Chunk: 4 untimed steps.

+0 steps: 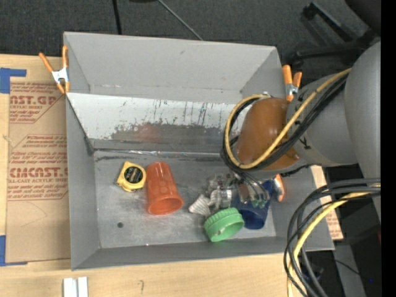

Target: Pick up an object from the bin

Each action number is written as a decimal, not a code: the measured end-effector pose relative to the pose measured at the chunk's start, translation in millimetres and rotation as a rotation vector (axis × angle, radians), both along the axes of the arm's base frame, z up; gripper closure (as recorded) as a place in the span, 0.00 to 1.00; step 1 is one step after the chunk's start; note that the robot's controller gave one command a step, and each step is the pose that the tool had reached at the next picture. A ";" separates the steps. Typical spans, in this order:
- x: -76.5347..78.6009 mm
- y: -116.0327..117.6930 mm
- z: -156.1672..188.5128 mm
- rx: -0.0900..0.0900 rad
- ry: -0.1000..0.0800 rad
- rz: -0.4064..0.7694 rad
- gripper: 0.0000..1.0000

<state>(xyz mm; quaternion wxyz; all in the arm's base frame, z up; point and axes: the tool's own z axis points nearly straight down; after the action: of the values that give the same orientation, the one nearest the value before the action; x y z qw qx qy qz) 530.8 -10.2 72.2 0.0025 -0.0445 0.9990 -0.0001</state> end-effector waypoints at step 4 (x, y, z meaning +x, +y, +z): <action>-1.4 0.5 18.0 0.000 0.008 0.000 1.00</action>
Offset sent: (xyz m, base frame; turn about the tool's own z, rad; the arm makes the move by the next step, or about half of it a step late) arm 0.0001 -0.0002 0.0174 0.0000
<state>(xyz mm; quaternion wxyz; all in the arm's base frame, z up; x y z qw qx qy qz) 529.4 -9.7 90.2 -0.0013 -0.0447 0.9990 0.0002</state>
